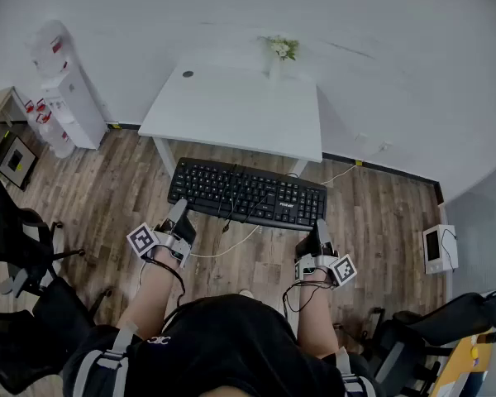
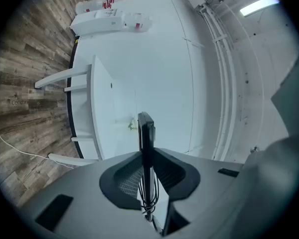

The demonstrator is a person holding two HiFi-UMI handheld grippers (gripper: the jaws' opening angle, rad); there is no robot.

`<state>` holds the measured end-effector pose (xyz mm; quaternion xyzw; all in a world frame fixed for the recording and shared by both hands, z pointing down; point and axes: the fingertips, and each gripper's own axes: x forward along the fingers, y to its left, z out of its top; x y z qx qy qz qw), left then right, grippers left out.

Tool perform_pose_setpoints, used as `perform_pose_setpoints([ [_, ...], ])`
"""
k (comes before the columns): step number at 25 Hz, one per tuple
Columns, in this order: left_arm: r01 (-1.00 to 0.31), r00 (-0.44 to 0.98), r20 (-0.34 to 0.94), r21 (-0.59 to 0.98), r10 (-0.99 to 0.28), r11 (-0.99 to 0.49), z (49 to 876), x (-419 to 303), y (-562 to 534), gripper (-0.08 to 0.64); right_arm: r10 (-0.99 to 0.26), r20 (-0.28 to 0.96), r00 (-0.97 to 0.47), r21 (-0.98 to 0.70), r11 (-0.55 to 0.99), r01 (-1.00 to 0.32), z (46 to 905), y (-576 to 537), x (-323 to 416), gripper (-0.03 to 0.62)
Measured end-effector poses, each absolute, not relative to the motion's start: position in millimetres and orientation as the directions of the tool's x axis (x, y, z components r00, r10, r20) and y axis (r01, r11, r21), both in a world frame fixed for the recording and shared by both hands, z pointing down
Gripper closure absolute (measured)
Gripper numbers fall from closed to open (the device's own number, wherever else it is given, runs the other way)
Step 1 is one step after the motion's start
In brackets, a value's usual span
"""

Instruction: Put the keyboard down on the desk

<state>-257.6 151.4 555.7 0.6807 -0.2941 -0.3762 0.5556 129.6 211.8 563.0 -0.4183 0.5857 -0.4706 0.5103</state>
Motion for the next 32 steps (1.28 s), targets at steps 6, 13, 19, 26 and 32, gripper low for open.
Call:
perform_pose_setpoints([
  [6, 0.01, 0.544, -0.189, 0.976, -0.818, -0.22, 553, -256, 152, 0.494, -0.972, -0.2, -0.124, -0.979, 0.203, -0.015, 561, 213, 132, 0.515],
  [13, 0.011, 0.544, -0.17, 0.981, -0.822, -0.195, 560, -244, 154, 0.494, -0.971, -0.194, -0.137, -0.979, 0.2, -0.03, 563, 212, 142, 0.506],
  [19, 0.011, 0.534, -0.163, 0.983, -0.83, -0.186, 564, -232, 151, 0.494, -0.968, -0.197, -0.154, -0.979, 0.204, -0.026, 567, 203, 155, 0.506],
  [26, 0.001, 0.517, -0.164, 0.982, -0.84, -0.19, 561, -211, 139, 0.494, -0.963, -0.205, -0.175, -0.977, 0.211, -0.016, 567, 184, 177, 0.506],
  [32, -0.005, 0.491, -0.171, 0.98, -0.855, -0.198, 556, -176, 112, 0.494, -0.956, -0.216, -0.199, -0.975, 0.22, -0.001, 564, 144, 213, 0.506],
])
